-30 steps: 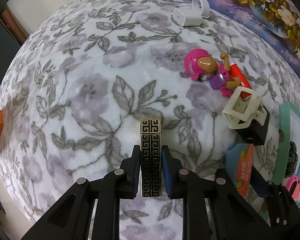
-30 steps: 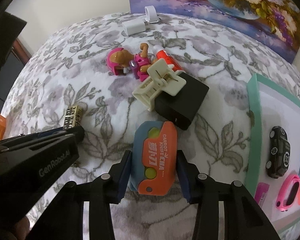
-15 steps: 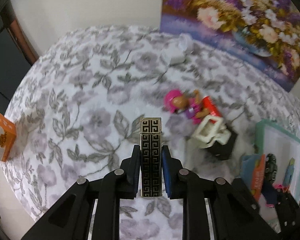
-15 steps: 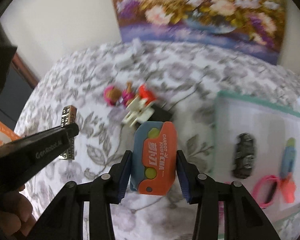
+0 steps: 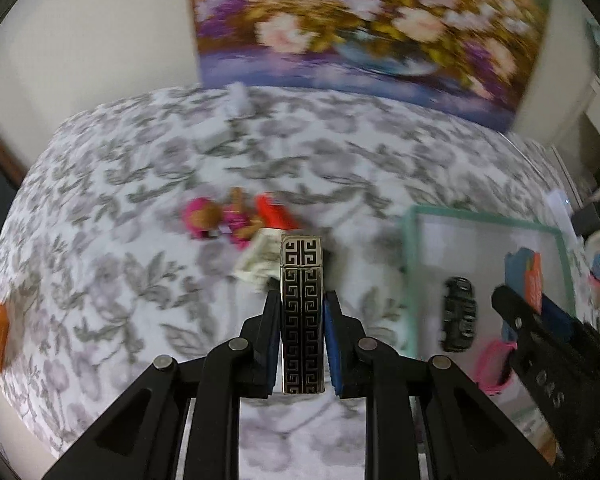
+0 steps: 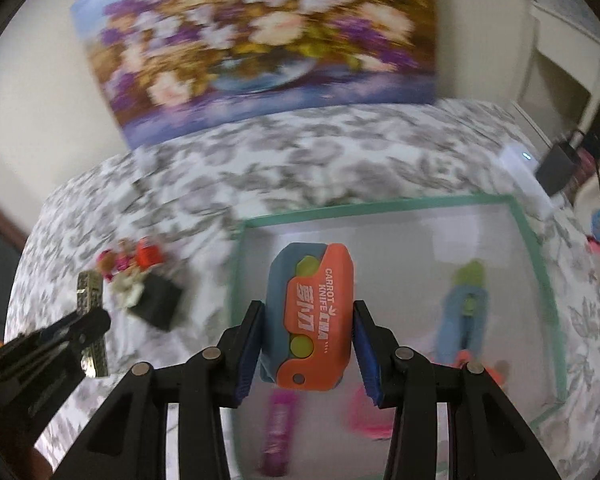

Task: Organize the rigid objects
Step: 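Carry the comb and carrot knife into the tray and open both tools, then move both tools back toward the black charger and cream hair clip, then grasp the black charger block with the right tool while the left tool grasps the cream hair clip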

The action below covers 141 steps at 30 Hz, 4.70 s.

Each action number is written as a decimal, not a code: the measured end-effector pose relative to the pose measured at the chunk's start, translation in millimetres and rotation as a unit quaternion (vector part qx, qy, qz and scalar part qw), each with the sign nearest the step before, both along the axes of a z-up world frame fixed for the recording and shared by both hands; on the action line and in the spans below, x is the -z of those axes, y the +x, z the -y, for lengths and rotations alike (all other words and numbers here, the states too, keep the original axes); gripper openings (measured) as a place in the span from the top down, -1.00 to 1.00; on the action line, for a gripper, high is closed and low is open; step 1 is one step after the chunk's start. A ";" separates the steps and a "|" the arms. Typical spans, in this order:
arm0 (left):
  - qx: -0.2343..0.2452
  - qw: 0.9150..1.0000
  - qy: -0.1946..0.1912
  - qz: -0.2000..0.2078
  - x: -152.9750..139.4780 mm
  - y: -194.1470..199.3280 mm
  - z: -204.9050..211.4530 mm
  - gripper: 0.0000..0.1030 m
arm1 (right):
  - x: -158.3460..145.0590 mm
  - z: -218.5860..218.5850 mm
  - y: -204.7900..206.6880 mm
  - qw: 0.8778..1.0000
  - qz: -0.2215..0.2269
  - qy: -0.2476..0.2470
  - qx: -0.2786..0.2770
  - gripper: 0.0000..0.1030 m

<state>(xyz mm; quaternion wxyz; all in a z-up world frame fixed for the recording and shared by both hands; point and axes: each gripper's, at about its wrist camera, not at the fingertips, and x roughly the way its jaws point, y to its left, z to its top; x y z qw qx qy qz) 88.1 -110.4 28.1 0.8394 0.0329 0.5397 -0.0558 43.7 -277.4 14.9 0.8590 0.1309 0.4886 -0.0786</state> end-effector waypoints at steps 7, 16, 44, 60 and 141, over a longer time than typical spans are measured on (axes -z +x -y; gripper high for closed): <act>0.062 0.998 0.012 -0.023 10.5 3.8 64.6 0.59 | 10.6 55.6 0.7 0.999 -0.015 0.013 0.049 0.11; 0.116 0.992 0.036 -0.032 25.3 12.5 129.5 0.59 | 25.0 103.0 -6.5 0.995 -0.029 0.021 0.092 0.10; 0.088 0.994 0.051 -0.029 35.3 22.9 122.2 0.02 | 35.2 103.3 -0.4 0.994 -0.056 0.024 0.088 -0.33; 0.032 0.998 0.058 -0.011 32.6 23.7 81.6 -0.64 | 32.8 93.7 1.4 0.994 -0.062 -0.008 0.087 -1.00; -0.140 0.979 -0.127 -0.082 59.9 74.3 -143.1 -0.89 | 62.8 -129.2 82.4 0.992 -0.051 0.039 -0.113 0.03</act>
